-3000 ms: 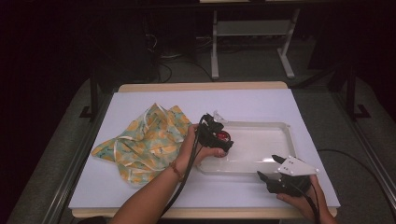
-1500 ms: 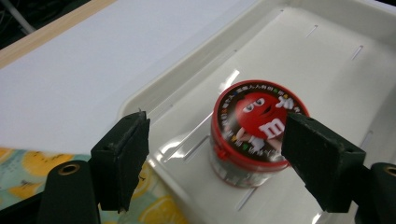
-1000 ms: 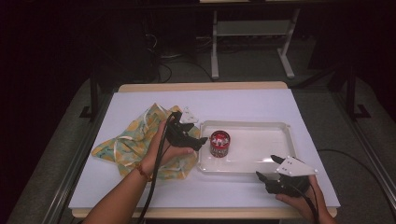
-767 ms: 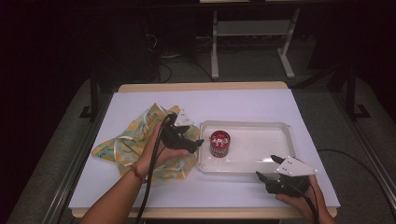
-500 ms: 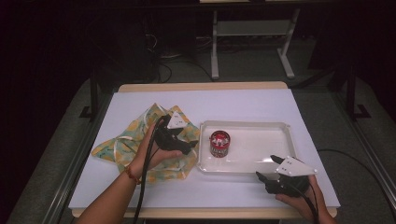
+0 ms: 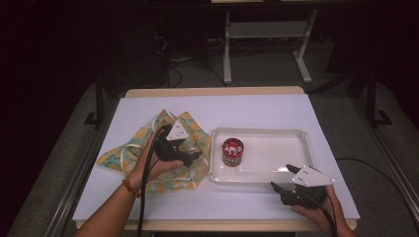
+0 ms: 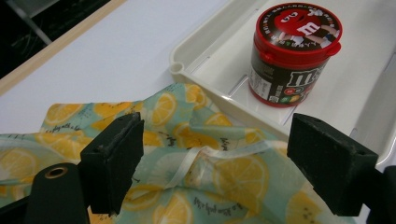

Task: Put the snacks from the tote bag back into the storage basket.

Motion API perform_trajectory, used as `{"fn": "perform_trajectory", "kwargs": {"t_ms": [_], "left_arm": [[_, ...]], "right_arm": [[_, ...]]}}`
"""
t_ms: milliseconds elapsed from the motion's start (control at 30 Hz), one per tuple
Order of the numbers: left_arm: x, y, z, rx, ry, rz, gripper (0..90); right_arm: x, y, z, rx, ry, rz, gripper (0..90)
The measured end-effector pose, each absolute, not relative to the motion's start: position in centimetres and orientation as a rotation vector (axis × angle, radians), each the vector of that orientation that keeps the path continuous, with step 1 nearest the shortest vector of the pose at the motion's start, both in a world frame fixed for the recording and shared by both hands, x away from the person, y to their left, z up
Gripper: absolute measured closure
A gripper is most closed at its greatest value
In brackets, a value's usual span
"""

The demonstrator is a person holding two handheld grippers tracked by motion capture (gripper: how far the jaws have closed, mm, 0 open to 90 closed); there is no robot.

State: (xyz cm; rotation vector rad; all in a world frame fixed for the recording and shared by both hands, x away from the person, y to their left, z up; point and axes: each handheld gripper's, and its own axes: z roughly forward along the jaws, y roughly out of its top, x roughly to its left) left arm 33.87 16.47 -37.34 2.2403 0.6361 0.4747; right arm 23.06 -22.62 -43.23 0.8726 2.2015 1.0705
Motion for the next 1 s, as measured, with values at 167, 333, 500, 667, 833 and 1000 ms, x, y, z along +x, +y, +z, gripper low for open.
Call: {"fn": "perform_trajectory", "kwargs": {"t_ms": [167,333,500,667,833,1000], "left_arm": [[33.7,17.3,-37.6,2.245,0.633,0.486,18.3],[33.3,18.2,-37.8,2.24,0.626,0.494,18.3],[33.0,19.1,-38.0,2.242,0.627,0.509,18.3],[32.6,19.9,-38.3,2.243,0.624,0.52,18.3],[32.1,20.7,-38.6,2.245,0.61,0.539,18.3],[31.6,21.5,-38.9,2.242,0.594,0.549,18.0]], "right_arm": [[23.1,-22.6,-43.3,0.873,2.206,1.066,25.0],[23.1,-22.6,-43.3,0.872,2.206,1.066,25.0],[23.1,-22.6,-43.3,0.872,2.208,1.064,25.0],[23.1,-22.5,-43.3,0.872,2.209,1.063,25.0],[23.1,-22.6,-43.3,0.871,2.21,1.062,25.0],[23.1,-22.5,-43.3,0.87,2.213,1.061,24.9]]}}
